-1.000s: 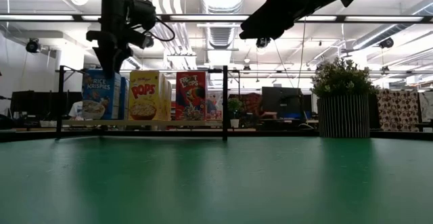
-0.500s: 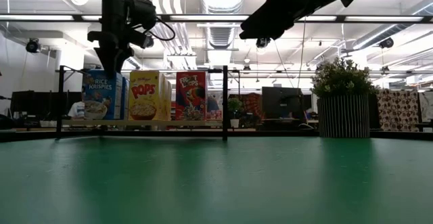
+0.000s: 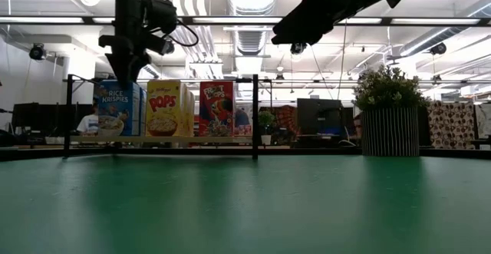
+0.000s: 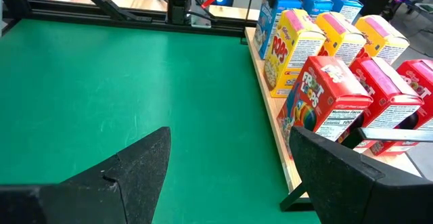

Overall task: Stack cereal on shelf
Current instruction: Put the blue cereal box aligned with the blue cereal box on the shelf, then adjust the top blue cereal box on the shelf

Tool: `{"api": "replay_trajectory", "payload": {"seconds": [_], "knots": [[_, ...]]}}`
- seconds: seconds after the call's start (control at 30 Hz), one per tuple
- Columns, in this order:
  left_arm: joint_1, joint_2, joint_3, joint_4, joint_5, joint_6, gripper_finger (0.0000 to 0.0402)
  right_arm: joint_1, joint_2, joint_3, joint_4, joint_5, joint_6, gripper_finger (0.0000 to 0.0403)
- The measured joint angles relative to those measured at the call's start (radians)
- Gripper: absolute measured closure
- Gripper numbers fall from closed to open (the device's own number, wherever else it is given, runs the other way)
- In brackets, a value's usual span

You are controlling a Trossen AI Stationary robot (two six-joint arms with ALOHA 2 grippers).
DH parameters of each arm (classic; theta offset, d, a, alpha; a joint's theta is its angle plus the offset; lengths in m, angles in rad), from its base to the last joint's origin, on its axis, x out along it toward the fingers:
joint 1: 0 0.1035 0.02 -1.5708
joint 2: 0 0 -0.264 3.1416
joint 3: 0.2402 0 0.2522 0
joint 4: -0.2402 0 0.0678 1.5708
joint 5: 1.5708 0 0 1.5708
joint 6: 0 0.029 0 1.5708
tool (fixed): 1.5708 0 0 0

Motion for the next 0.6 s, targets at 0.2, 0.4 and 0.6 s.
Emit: {"api": "replay_trajectory", "payload": {"seconds": [0.2,0.4,0.6], "knots": [[-0.002,-0.001,0.003,-0.033,-0.004,-0.004,0.0191,0.000,0.000,0.000,0.000,0.000,0.000,0.0113],[-0.019,-0.001,0.080,-0.089,-0.004,-0.040,0.0191,0.000,0.000,0.000,0.000,0.000,0.000,0.0113],[-0.042,-0.001,0.213,-0.137,-0.003,-0.091,0.0191,0.000,0.000,0.000,0.000,0.000,0.000,0.0113]]}}
